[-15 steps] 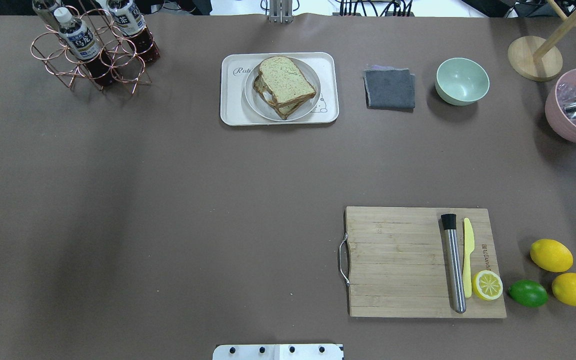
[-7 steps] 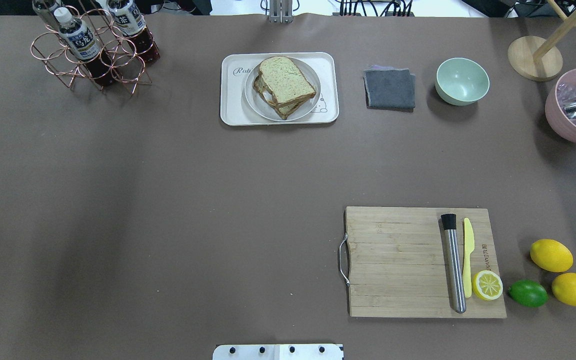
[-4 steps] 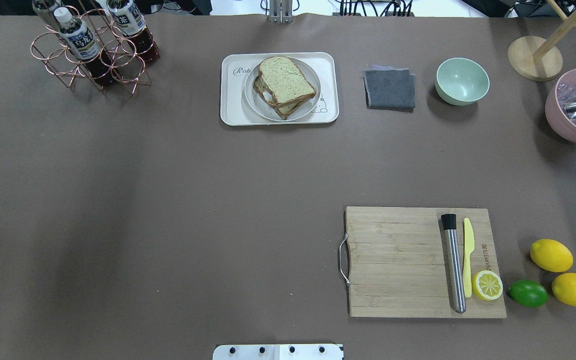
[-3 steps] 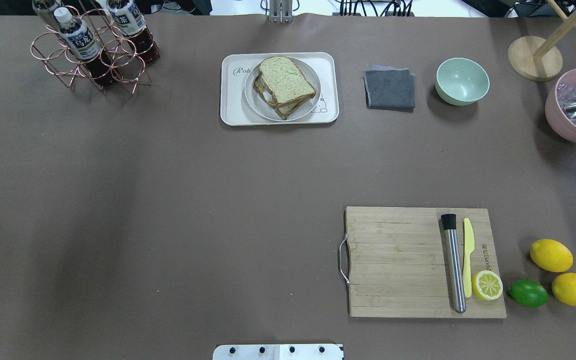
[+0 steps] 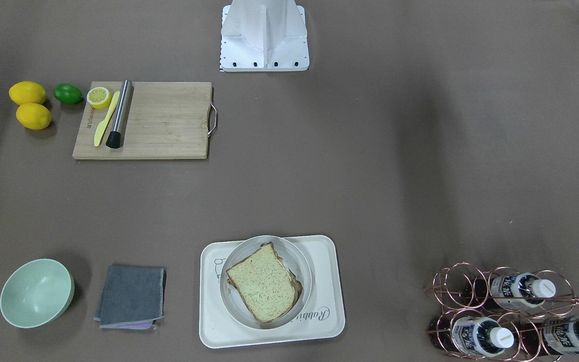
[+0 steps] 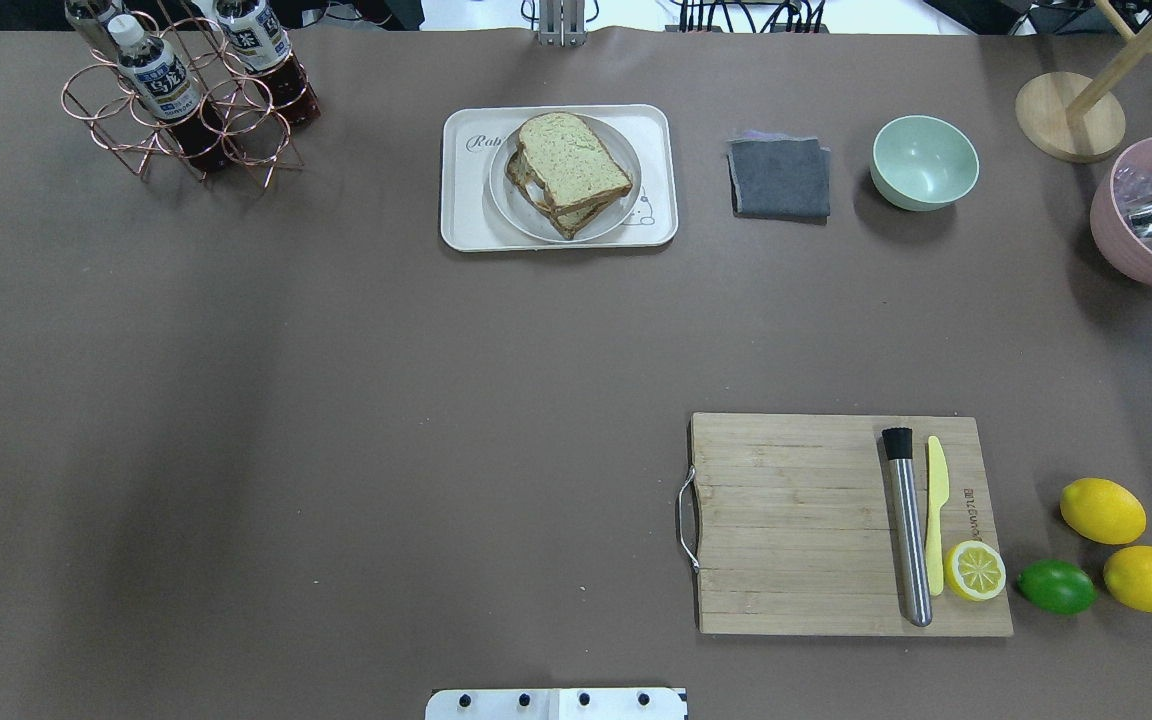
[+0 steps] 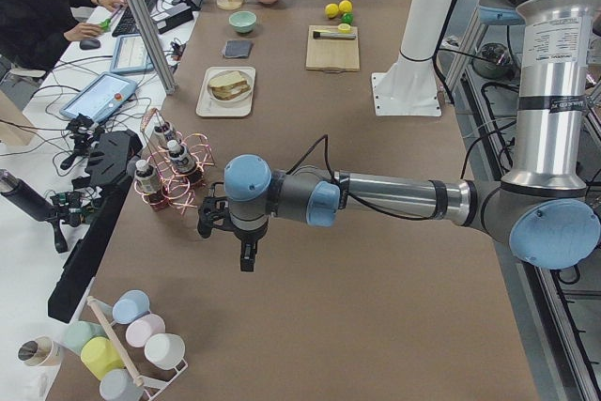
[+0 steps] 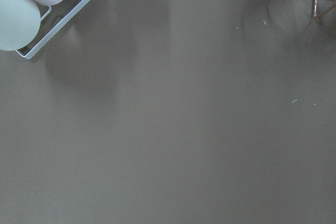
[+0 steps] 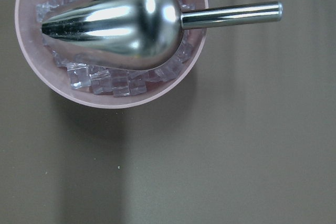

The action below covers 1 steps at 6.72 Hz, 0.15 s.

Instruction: Make sandwich and place on tray

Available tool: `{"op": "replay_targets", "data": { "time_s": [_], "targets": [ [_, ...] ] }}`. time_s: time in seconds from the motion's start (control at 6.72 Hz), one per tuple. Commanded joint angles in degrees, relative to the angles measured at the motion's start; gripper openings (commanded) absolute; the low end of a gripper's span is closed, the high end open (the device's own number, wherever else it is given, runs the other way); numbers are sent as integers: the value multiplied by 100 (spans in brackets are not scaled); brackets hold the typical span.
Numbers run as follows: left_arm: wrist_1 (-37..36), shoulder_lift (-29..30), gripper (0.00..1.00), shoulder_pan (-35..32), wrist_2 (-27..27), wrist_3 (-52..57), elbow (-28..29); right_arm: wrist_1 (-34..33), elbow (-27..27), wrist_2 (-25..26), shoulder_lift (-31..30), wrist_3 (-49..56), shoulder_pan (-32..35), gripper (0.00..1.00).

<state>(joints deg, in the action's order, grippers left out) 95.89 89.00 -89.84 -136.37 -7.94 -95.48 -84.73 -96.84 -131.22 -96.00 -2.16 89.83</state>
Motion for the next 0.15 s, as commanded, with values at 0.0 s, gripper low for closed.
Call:
{"op": "replay_targets", "data": {
  "time_s": [0.0],
  "targets": [
    [0,3,98,2,-4,-6,3,0,-28,0,3,5,8,100]
  ]
}}
